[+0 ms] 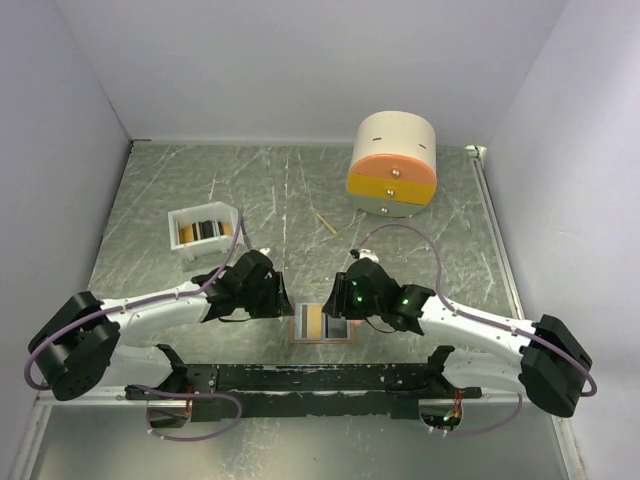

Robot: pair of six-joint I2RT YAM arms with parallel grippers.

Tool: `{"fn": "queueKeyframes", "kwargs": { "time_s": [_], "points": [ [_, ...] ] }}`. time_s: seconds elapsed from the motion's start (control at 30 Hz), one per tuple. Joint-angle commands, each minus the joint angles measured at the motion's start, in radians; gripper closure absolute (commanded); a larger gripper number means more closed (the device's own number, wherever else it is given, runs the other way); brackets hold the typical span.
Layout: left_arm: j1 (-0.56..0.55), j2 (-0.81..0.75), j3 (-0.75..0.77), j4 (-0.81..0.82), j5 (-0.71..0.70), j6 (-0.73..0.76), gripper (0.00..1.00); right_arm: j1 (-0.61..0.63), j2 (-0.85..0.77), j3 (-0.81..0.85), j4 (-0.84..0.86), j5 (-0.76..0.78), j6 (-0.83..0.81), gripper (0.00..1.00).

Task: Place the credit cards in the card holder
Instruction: Insert the credit card into the card holder, then close the card holder at the center of the board.

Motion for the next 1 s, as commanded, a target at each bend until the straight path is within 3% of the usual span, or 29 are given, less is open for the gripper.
{"fn": "queueKeyframes", "kwargs": {
  "time_s": [0.0, 0.33, 0.97],
  "points": [
    [-0.007, 0.014, 0.010, -0.005, -0.018, 0.021, 0.42, 0.003, -0.042, 0.056, -0.263, 0.149, -0.004, 0.57],
    [-0.006, 0.112, -0.005, 0.132, 0.060, 0.025, 0.36, -0.009, -0.020, 0.116, -0.463, 0.279, -0.009, 0.54],
    [-0.007, 0.187, 0.043, 0.111, 0.035, 0.028, 0.33, -0.087, 0.016, 0.021, -0.326, 0.178, -0.069, 0.49]
  ]
}}
